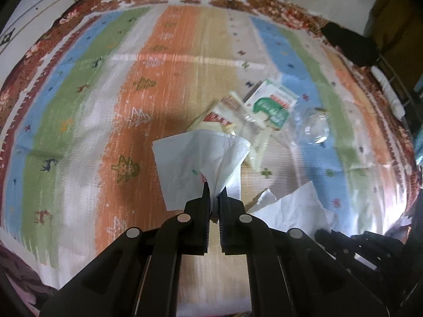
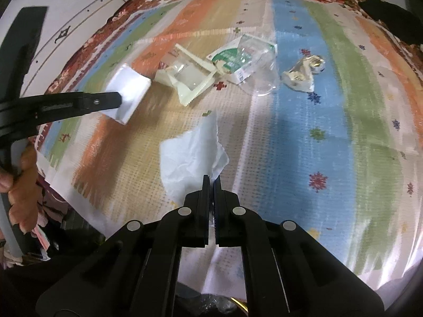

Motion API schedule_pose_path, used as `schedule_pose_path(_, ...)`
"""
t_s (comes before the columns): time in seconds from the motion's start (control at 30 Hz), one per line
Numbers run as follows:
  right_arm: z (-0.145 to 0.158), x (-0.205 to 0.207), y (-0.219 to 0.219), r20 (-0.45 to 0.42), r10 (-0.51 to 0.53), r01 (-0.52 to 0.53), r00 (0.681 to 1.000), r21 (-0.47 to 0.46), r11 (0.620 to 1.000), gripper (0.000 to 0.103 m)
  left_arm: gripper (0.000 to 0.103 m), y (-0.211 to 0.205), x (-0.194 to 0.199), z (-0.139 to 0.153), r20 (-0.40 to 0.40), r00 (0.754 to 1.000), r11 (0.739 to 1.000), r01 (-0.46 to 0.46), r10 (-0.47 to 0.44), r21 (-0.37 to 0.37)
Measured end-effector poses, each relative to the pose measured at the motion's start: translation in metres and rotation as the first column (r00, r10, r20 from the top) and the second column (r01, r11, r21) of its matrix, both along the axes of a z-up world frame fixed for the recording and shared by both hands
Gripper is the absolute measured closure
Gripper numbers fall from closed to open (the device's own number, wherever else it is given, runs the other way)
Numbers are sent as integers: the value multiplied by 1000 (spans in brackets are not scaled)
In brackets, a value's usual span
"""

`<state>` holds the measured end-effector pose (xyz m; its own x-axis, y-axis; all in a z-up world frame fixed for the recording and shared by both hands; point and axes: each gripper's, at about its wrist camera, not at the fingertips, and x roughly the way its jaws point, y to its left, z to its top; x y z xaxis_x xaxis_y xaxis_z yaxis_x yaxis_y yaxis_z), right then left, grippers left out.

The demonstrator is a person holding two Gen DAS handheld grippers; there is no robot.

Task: Collect trash
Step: 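Lift both tissues and carry them over the bin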

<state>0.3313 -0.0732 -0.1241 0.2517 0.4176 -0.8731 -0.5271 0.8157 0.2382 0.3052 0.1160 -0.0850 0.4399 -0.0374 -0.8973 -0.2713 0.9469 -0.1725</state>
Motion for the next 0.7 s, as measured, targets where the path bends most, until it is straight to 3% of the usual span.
schedule_pose_path(0.3, 39, -15, -40, 48, -64, 61, 997, 56, 997, 101, 98, -15, -27, 37, 75, 997, 996, 7, 0, -94)
schedule_pose_path(0.7, 75, -59, -60, 127, -51, 39, 991, 94, 995, 101, 98, -50, -74, 73, 147, 988, 993, 64, -48, -102)
